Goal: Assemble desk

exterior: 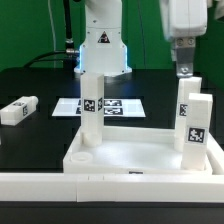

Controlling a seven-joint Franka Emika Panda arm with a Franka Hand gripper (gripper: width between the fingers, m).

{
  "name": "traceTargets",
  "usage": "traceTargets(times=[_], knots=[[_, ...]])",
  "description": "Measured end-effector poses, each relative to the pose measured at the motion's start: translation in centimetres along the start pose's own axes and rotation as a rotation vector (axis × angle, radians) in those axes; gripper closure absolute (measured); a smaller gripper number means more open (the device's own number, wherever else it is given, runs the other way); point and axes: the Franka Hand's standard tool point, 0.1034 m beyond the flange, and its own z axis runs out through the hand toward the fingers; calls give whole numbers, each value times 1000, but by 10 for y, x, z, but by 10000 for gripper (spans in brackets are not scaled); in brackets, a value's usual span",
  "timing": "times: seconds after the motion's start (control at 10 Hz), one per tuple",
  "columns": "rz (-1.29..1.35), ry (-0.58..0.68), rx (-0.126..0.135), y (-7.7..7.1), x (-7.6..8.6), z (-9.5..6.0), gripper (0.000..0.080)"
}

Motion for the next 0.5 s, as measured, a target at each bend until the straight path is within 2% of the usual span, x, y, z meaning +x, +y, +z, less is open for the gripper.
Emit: traceTargets(times=[0.2,0.5], knots=[[-204,-1,0,9,25,-11,150],[-404,2,-3,10,26,-10,150]])
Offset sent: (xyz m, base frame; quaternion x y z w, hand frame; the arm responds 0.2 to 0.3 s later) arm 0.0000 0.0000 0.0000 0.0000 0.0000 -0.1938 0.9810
